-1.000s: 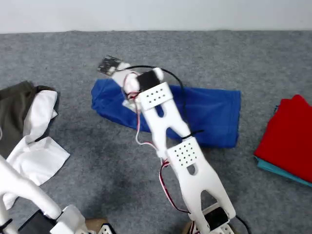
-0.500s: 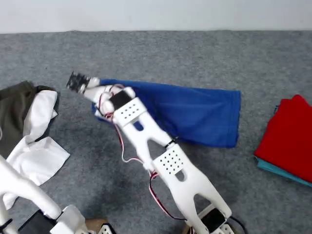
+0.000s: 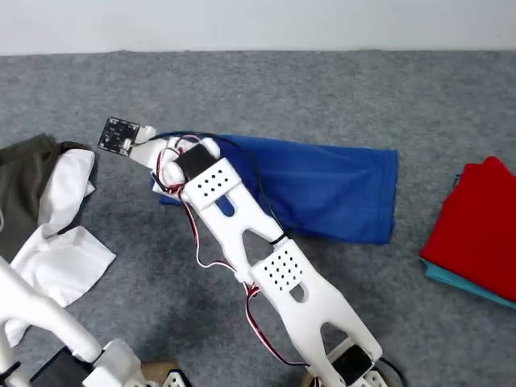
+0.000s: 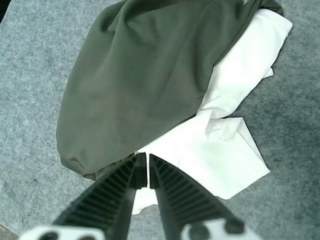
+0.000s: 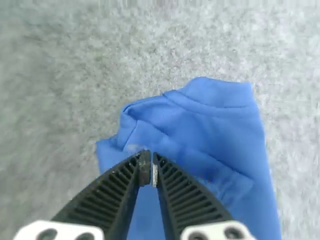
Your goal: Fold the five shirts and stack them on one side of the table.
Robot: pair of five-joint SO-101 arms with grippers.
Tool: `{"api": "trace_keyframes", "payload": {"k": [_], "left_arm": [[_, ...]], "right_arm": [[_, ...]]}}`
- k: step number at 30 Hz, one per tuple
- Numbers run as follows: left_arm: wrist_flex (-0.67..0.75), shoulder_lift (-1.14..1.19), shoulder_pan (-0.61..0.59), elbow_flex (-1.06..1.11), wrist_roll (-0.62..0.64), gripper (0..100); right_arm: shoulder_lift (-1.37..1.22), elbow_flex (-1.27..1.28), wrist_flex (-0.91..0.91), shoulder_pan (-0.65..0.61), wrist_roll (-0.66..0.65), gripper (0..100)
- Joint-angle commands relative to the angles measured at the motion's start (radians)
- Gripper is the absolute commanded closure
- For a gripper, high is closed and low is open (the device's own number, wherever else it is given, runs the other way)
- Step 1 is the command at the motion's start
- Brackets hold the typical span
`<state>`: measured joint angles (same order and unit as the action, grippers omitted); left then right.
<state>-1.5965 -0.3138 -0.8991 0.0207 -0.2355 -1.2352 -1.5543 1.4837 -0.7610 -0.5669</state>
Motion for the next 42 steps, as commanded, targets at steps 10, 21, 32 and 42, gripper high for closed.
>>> {"api": "trace_keyframes", "payload": {"k": [10,21,32,42], "left_arm": [[-0.092,-0.066,0.003,-0.033,-0.008,98],[-0.084,-0.169,0.078,-0.031,-0.124,98],[-0.091,-0.169,0.078,-0.008,-0.146,98],[-0.091,-0.167,0.08,-0.004,-0.146,98]], "right_arm": [[0.254,-0.029,0.317,0.208,0.344,97.2],[0.687,0.729,0.308,0.532,0.46,77.0],[0.575,0.842,0.245,0.834,0.456,73.2],[0.367,0.842,0.136,0.88,0.462,73.4]]}}
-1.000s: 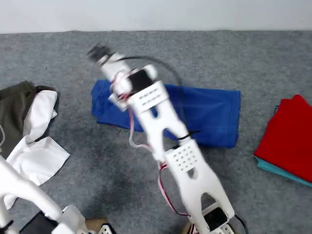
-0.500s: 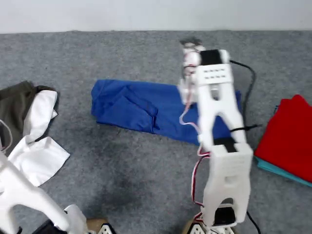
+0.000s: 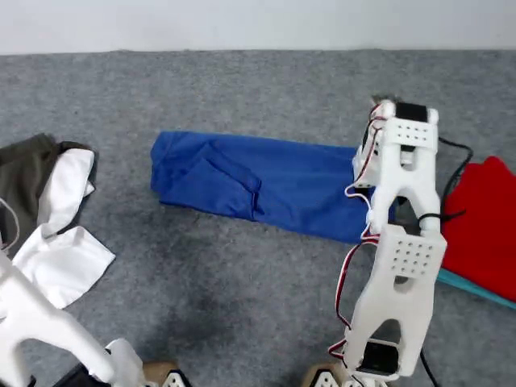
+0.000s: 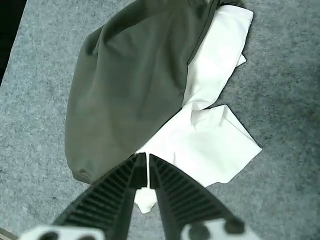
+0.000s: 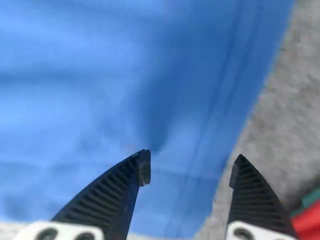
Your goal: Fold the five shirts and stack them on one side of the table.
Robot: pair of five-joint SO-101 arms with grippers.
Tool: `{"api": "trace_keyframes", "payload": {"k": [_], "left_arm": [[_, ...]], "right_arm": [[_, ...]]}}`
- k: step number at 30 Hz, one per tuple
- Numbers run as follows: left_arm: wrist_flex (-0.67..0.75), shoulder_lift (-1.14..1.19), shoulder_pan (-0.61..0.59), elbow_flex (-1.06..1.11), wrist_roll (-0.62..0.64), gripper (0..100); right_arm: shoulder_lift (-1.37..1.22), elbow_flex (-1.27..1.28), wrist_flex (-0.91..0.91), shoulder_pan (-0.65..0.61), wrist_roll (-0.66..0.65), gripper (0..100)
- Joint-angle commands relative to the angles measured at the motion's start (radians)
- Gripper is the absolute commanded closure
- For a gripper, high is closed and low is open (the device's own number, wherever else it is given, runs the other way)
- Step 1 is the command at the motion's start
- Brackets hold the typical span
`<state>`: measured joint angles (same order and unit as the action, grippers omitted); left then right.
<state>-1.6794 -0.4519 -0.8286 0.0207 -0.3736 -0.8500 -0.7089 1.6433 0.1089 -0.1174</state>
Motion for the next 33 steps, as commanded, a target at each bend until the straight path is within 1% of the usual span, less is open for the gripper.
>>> {"api": "trace_keyframes", "payload": {"k": [1,3,7,8,10,14,20,23,28,33], "left_arm": [[-0.009,-0.029,0.009,-0.004,-0.008,98],[-0.009,-0.029,0.009,-0.004,-0.008,98],[-0.009,-0.029,0.009,-0.004,-0.008,98],[-0.009,-0.029,0.009,-0.004,-0.008,98],[-0.009,-0.029,0.009,-0.004,-0.008,98],[-0.009,-0.037,0.009,-0.004,-0.008,98],[-0.009,-0.038,0.009,-0.004,-0.009,98],[-0.009,-0.038,0.009,-0.004,-0.008,98],[-0.011,-0.04,0.006,-0.004,-0.003,98],[-0.054,-0.04,0.008,-0.005,-0.002,98]], "right_arm": [[-0.036,-0.003,-0.025,0.01,0.012,73.5],[-0.059,-0.003,-0.024,0.008,0.009,76.3],[-0.058,-0.014,-0.025,-0.005,0.003,97.1],[-0.048,-0.021,-0.019,-0.005,0.002,99.8],[-0.025,-0.041,-0.005,-0.005,-0.026,97.6],[0.045,-0.071,0.041,-0.03,-0.078,98.8],[0.211,-0.071,0.101,-0.128,-0.132,98.8],[0.294,-0.071,0.104,-0.208,-0.15,98.8],[0.36,-0.071,0.085,-0.384,-0.186,98.8],[0.358,-0.071,-0.022,-0.539,-0.186,98.8]]}}
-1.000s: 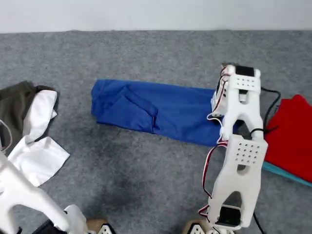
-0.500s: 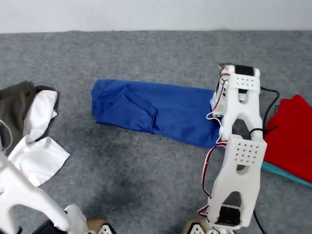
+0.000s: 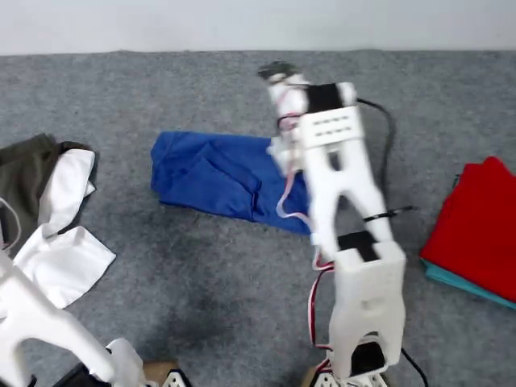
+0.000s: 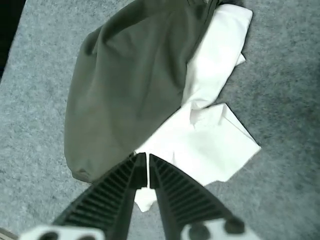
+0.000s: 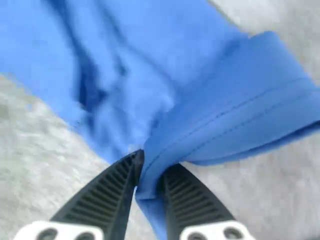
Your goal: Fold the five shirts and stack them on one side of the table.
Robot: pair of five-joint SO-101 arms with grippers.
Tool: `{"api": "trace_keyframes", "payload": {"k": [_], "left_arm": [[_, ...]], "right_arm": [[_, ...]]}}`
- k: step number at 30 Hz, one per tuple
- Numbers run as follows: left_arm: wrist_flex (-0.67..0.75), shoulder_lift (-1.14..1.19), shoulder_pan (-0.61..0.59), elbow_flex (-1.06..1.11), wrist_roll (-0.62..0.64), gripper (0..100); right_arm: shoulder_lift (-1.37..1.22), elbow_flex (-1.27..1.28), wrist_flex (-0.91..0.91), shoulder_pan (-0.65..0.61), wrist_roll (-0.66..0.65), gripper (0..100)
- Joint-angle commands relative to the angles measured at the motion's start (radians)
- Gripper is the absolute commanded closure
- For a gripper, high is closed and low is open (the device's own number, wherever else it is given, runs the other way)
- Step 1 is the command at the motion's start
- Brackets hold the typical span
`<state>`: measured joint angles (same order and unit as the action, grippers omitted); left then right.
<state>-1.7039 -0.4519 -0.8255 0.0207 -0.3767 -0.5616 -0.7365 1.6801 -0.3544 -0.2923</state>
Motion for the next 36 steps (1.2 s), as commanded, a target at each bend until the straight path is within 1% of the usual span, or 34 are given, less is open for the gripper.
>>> {"api": "trace_keyframes", "payload": {"k": [1,7,10,14,21,23,26,27,28,30,32,34,36], "left_arm": [[-0.035,-0.04,0.005,-0.004,0.002,98],[-0.038,-0.04,0.006,-0.004,0.006,98],[-0.034,-0.038,0.008,-0.004,0.061,98],[-0.044,-0.04,0.023,-0.004,0.084,98],[-0.049,-0.041,0.017,-0.004,0.084,98],[-0.049,-0.041,0.021,-0.004,0.084,98],[-0.049,-0.04,0.023,-0.004,0.084,98],[-0.048,-0.04,0.023,-0.004,0.084,98],[-0.048,-0.04,0.023,-0.004,0.084,98],[-0.048,-0.038,0.023,-0.004,0.084,98],[-0.046,-0.037,0.023,-0.004,0.084,98],[-0.046,-0.038,0.023,-0.004,0.084,98],[-0.048,-0.038,0.023,-0.004,0.084,98]], "right_arm": [[0.07,-0.043,-0.09,-0.104,-0.012,98.8],[0.005,-0.041,-0.331,-0.216,-0.014,98.8],[-0.054,-0.041,-0.398,-0.268,-0.048,98.8],[-0.105,-0.043,-0.466,-0.334,-0.068,98.8],[-0.166,-0.043,-0.625,-0.366,-0.069,98.6],[-0.186,-0.043,-0.661,-0.367,-0.064,93.5],[-0.197,-0.043,-0.664,-0.372,-0.063,76.4],[-0.194,-0.043,-0.653,-0.372,-0.061,72.0],[-0.185,-0.048,-0.636,-0.372,-0.052,70.7],[-0.148,-0.081,-0.568,-0.364,-0.032,72.6],[-0.113,-0.121,-0.481,-0.343,-0.043,77.5],[-0.091,-0.166,-0.389,-0.315,-0.072,85.3],[-0.085,-0.192,-0.315,-0.277,-0.12,95.2]]}}
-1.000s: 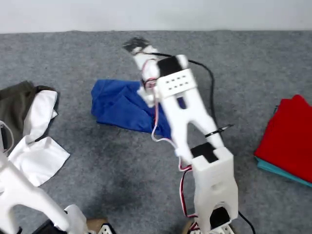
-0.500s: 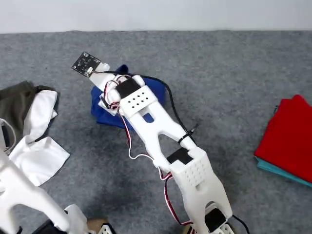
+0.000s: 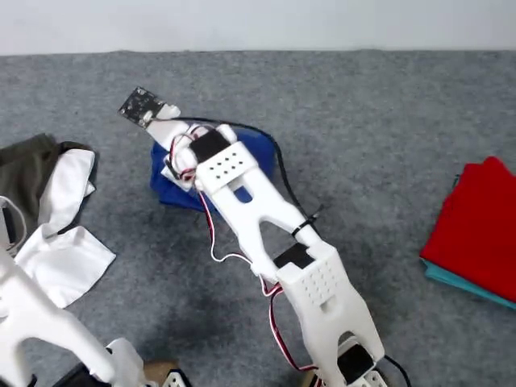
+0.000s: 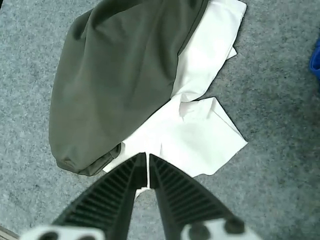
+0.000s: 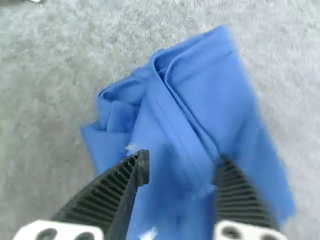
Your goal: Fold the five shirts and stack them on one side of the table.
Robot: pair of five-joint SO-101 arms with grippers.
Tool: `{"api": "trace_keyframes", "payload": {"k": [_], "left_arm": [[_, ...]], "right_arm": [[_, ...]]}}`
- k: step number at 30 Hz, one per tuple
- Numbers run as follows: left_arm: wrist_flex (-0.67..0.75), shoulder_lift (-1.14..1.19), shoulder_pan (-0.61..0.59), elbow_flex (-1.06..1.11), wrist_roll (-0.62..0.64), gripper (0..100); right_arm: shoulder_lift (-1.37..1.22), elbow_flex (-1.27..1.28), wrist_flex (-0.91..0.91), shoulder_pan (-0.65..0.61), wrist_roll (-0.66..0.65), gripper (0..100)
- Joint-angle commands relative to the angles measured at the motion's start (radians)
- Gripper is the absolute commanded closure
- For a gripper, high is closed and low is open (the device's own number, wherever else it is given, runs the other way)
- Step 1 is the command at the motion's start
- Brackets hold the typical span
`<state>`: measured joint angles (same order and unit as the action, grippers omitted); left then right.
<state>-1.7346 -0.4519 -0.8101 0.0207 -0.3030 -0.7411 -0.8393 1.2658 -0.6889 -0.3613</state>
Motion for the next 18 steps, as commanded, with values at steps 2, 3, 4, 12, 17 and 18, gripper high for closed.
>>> {"api": "trace_keyframes", "payload": {"k": [2,3,4,12,17,18], "left_arm": [[-0.017,-0.04,0.008,0.01,0.011,98],[-0.017,-0.04,0.008,0.021,0.011,98],[-0.017,-0.04,0.008,0.033,0.011,98],[-0.017,-0.04,0.006,0.07,0.011,98],[-0.017,-0.04,0.002,0.07,0.011,98],[-0.017,-0.04,0.002,0.07,0.011,98]], "right_arm": [[0.09,-0.091,0.145,0.099,-0.098,99.0],[0.082,-0.091,0.16,0.122,-0.11,97.1],[0.073,-0.091,0.165,0.148,-0.117,96.8],[-0.042,-0.094,0.134,0.193,-0.12,98.8],[-0.104,-0.094,0.056,0.038,-0.121,98.8],[-0.108,-0.094,0.036,0.004,-0.121,98.8]]}}
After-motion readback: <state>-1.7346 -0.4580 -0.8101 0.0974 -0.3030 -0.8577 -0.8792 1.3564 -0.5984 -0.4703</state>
